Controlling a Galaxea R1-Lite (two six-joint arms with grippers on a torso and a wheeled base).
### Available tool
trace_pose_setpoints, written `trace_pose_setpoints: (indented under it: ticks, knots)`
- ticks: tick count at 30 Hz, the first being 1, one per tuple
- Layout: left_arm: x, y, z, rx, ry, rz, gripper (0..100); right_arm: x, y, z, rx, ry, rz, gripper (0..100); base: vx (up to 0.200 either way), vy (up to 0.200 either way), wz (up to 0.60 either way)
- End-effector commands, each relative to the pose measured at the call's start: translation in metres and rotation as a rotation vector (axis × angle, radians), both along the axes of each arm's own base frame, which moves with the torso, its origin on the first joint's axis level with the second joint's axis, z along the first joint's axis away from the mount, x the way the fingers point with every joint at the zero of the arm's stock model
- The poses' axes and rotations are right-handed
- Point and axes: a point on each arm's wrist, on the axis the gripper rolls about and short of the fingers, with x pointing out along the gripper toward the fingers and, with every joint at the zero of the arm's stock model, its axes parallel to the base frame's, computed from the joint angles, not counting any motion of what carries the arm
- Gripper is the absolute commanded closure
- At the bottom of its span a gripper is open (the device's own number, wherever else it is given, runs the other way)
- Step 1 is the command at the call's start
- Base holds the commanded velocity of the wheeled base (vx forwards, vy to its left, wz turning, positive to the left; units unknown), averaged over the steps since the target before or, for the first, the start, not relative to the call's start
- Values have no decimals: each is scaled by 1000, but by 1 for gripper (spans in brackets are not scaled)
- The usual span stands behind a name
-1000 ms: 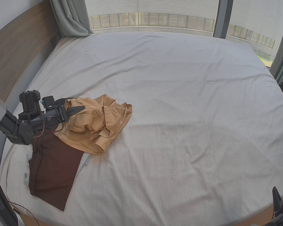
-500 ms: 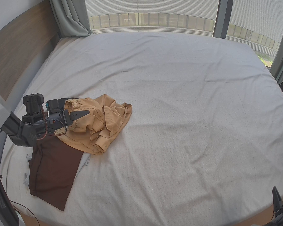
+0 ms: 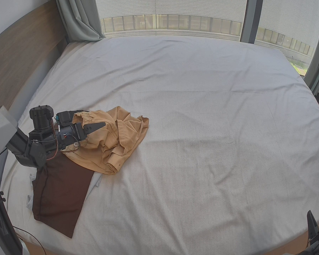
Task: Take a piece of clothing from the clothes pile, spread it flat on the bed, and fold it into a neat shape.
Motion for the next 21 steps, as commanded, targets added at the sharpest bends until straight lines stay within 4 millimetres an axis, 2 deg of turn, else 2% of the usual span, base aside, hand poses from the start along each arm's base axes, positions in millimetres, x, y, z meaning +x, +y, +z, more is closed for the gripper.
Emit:
trace_pose_setpoints:
  ticks: [1,9,10,21]
  knots:
    - [3,-4,-8,0,16,-9,0,0,0,-5,-1,3,0,0,0,0,0]
    - [12,0,-7,4,-12,29,0,0,0,-5,-1,3,0,0,0,0,0]
    - [12,0,-7,4,-11,31,100,0,0,-5,-2,3,0,0,0,0,0]
    - [5,3,-14,-7,29,42,100,0,0,-5,-5,1,-1,0,0,0,0]
